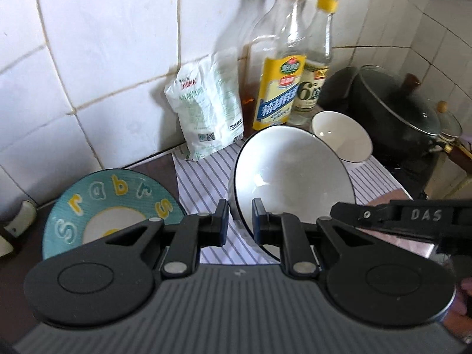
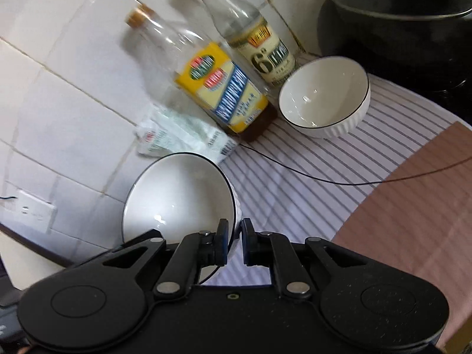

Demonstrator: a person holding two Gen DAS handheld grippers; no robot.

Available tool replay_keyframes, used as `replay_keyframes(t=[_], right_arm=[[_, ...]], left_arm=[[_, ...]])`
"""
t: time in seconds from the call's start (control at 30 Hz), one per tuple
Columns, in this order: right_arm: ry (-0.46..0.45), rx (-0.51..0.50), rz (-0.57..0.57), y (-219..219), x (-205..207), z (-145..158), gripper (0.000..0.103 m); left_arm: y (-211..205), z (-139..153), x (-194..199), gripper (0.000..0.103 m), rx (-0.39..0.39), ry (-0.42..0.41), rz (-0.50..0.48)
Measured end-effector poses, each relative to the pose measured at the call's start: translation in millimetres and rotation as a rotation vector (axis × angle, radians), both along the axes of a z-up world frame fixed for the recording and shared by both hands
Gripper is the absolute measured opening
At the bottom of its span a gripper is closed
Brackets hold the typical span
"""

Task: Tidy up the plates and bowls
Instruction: 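Lift the second white bowl and carry it over the first bowl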

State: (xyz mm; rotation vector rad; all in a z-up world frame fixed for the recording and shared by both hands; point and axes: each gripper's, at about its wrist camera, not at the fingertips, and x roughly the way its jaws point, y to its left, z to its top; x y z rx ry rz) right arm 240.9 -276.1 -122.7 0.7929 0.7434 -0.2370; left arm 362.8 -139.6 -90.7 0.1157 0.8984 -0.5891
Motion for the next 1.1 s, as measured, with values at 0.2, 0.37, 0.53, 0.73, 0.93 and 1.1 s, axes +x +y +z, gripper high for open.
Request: replay_keyframes(t=[0.2,0.37,0.53,0.73,0.93,1.1], right_arm=[[-0.025,-0.041,0.022,21.2,-26.8,30.0,0.013],[-0.034,-0.057,0.035,34.1,-42.6,43.7,0.013],[-0.031,-0.049,0.06,45.6,-53.3,47.6,0.013],[-0.01,-0.063,0.11,56.8,-63.5,50.5,0.013],[0.012,-0.086,0.147,62.3,-69.1,48.6,0.013],[0.043,-0.107,0.163,69.1,-69.5,37.7,0.013]], left_arm=[[23.5,21.7,-23.8,0.015,-0.049,0.014,0.016],[37.4,31.2,-45.4,0.015,-0.052,0.01,0.03],[51.7,38.3,-61.5,0.015,-0.057,0.023,0.053],[63.6,38.1,-76.2,0.015,-0.059,0.054,0.064],[71.7,25.6,-88.1,0.015,-0.049,0.094,0.076],[76.2,4.5,-93.6,0.015,-0.024,0.147,0.102]])
